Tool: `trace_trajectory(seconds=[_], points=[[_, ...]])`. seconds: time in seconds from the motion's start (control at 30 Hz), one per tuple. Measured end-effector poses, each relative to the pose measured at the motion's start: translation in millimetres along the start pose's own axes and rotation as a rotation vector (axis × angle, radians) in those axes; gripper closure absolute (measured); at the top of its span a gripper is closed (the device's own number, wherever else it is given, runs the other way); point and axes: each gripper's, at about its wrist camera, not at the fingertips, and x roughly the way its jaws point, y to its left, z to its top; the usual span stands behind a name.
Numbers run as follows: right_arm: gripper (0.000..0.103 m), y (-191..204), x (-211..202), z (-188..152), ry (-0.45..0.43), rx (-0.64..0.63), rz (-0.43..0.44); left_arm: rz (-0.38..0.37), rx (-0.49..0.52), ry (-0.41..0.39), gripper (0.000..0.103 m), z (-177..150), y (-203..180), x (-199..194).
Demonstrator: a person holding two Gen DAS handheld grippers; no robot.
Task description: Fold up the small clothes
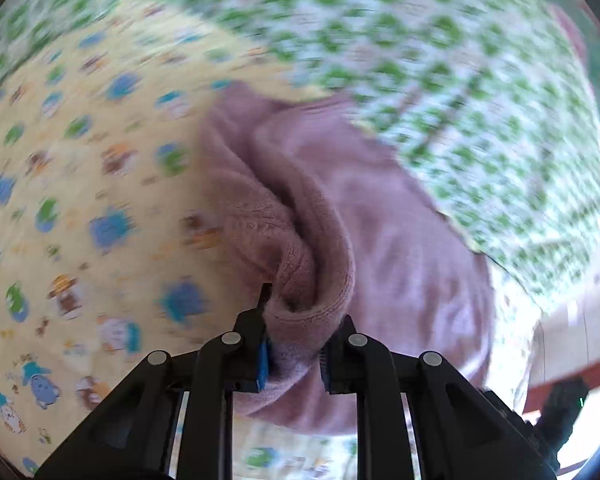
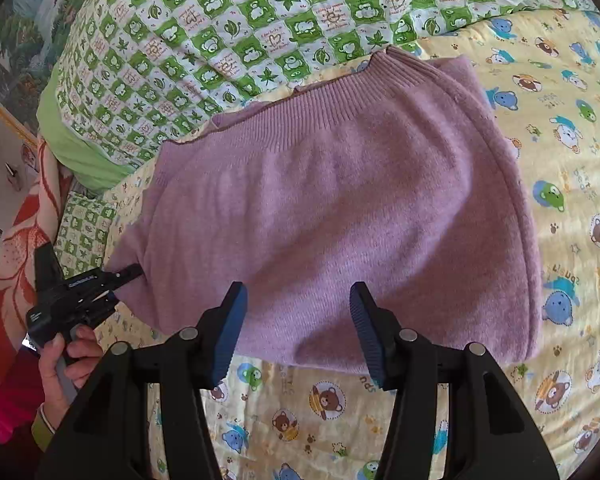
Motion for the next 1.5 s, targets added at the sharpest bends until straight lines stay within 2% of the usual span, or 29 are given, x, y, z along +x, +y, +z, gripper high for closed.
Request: trace_trajectory(seconds=[0.13, 0.27, 0.43, 0.47, 0.53, 0.63, 0.77, 0.9, 0.97, 1.0, 1.03, 1.13, 1.27, 1.37, 1.5], points=[[0.048, -5, 1, 14, -0.006, 0.006, 0.017, -0.089, 0.134, 0.028, 0.086, -12, -53, 6], [0.048, -10, 11, 47, 0.005, 0.015, 0.070, -0.089, 0.221, 0.085, 0.086, -34, -83, 32], [0.047, 14, 52, 90, 0.094, -0.037, 0.198, -0.076, 0.242, 0.119, 0.086, -46, -91, 54], [0.045, 21, 61, 95, 0.108, -0.053, 0.218, -0.076, 0.240, 0.122, 0.086, -45, -90, 55], [0.033, 37, 85, 105, 0.154, -0.066, 0.297, -0.076, 0.231, 0.125, 0.086, -43, -87, 55], [0.029, 61, 121, 113, 0.224, -0.072, 0.406, -0.075, 0.219, 0.126, 0.086, -39, -84, 57], [0.029, 92, 162, 125, 0.299, -0.115, 0.465, -0.073, 0.214, 0.128, 0.086, -38, -80, 56], [0.029, 115, 190, 138, 0.321, -0.141, 0.469, -0.067, 0.238, 0.123, 0.086, -41, -84, 54], [0.041, 120, 199, 146, 0.320, -0.120, 0.481, -0.060, 0.246, 0.126, 0.086, -42, -84, 53], [0.067, 120, 203, 150, 0.326, -0.100, 0.486, -0.059, 0.248, 0.126, 0.086, -42, -85, 53], [0.085, 121, 205, 153, 0.331, -0.089, 0.477, -0.062, 0.250, 0.125, 0.086, -43, -86, 51], [0.087, 119, 190, 157, 0.296, -0.103, 0.456, -0.084, 0.271, 0.124, 0.086, -43, -98, 46], [0.088, 100, 145, 167, 0.209, -0.089, 0.457, -0.141, 0.327, 0.135, 0.086, -49, -125, 40], [0.088, 71, 103, 179, 0.134, -0.062, 0.432, -0.205, 0.382, 0.157, 0.086, -61, -157, 41], [0.088, 17, 50, 173, 0.041, -0.036, 0.377, -0.261, 0.456, 0.212, 0.086, -88, -194, 55]])
